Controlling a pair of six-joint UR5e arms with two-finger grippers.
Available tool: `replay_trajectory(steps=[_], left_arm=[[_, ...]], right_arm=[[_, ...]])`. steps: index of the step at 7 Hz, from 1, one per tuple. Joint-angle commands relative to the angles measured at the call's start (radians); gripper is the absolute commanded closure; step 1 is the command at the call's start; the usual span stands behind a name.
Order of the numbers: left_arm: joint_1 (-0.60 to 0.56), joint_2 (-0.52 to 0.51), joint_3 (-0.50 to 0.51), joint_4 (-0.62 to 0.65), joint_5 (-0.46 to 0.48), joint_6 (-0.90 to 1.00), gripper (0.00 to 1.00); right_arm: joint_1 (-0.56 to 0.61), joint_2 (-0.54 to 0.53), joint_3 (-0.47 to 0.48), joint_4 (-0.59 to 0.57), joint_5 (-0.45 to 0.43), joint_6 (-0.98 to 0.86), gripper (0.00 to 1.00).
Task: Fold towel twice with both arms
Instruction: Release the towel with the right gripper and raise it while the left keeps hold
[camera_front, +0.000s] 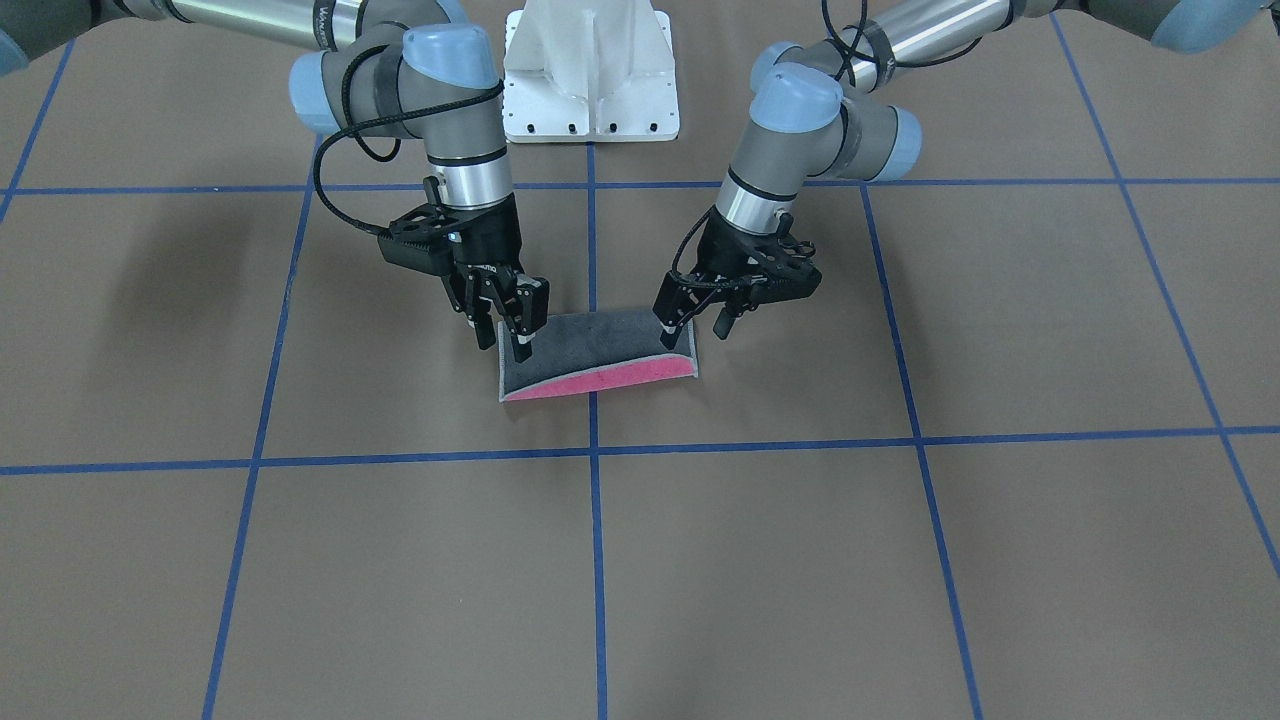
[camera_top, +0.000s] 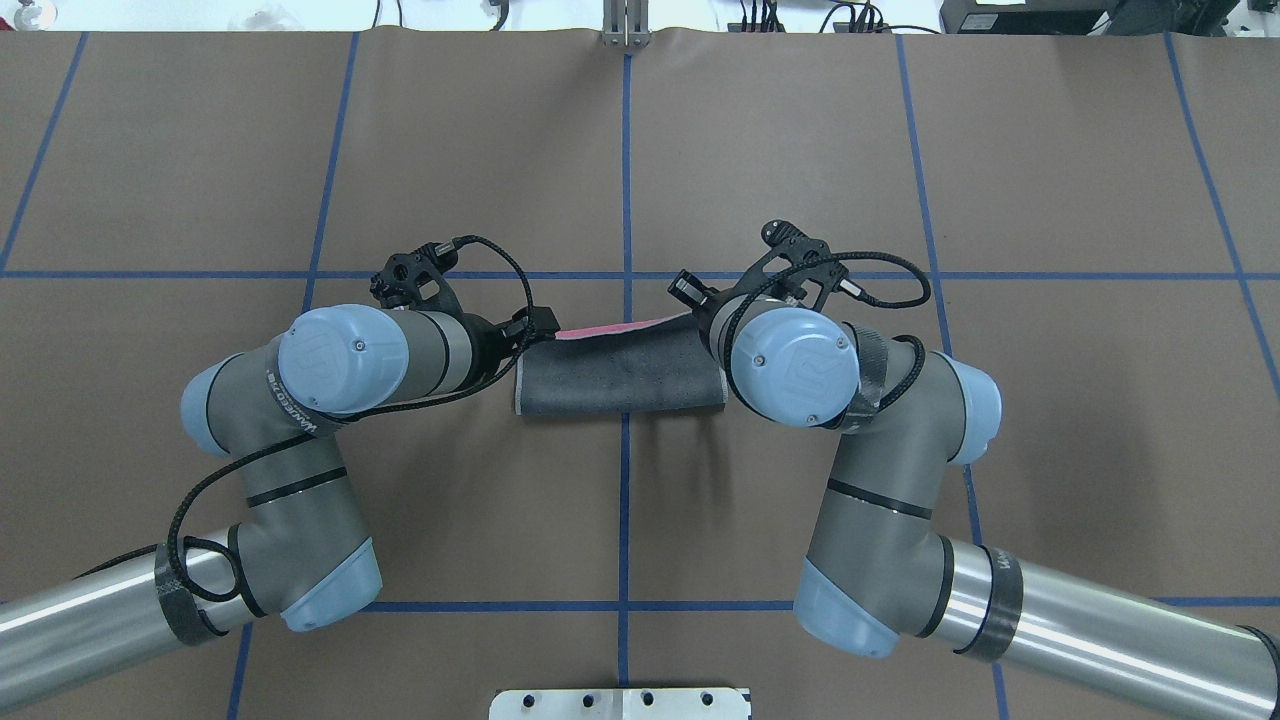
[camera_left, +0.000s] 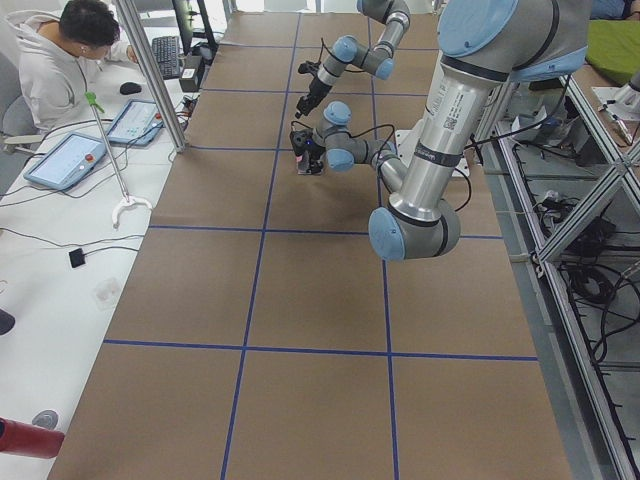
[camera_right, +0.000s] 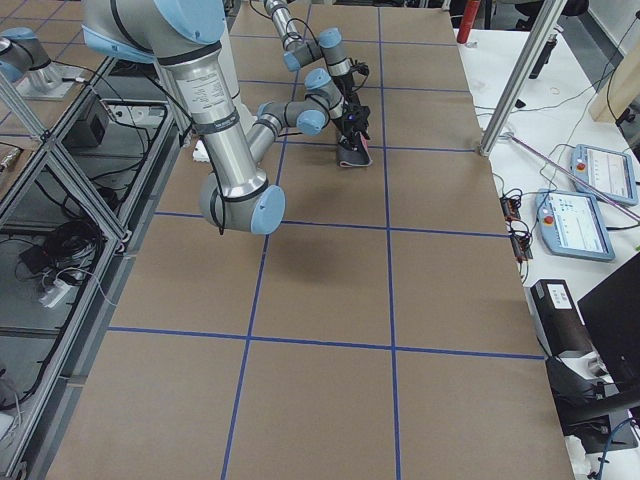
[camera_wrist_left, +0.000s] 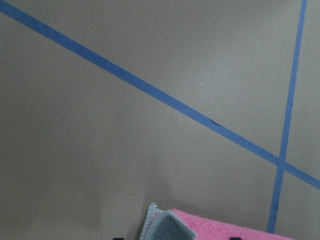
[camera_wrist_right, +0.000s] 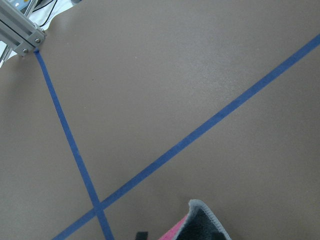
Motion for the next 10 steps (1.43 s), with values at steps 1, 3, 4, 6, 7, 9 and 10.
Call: replay_trajectory(steps=[1, 3, 4, 6, 7, 9, 10], left_arm=[[-0.024, 0.001, -0.007, -0.001, -0.063, 0.015, 0.0], [-0.022, 0.001, -0.024, -0.015, -0.061, 0.094, 0.0], [-0.021, 0.003, -0.037, -0.033, -0.055, 0.09, 0.0], [-0.021, 0.039, -0.024, -0.129, -0.052, 0.097, 0.0], [-0.008, 0.079, -0.023, -0.174, -0.052, 0.09, 0.0], [0.01, 0.093, 0.0, -0.199, -0.052, 0.018, 0.0], [0.025, 0.082, 0.026, -0.202, -0.05, -0.019, 0.0]], right_arm=[[0.045, -0.005, 0.01, 0.001, 0.063, -0.07, 0.0], [0.103, -0.02, 0.024, 0.001, 0.146, -0.171, 0.0], [0.157, -0.03, 0.025, 0.001, 0.208, -0.231, 0.0], [0.269, -0.069, 0.026, 0.001, 0.337, -0.393, 0.0], [0.325, -0.089, 0.026, 0.001, 0.401, -0.482, 0.0], [0.424, -0.14, 0.025, -0.001, 0.519, -0.668, 0.0], [0.458, -0.163, 0.024, -0.001, 0.559, -0.766, 0.0]])
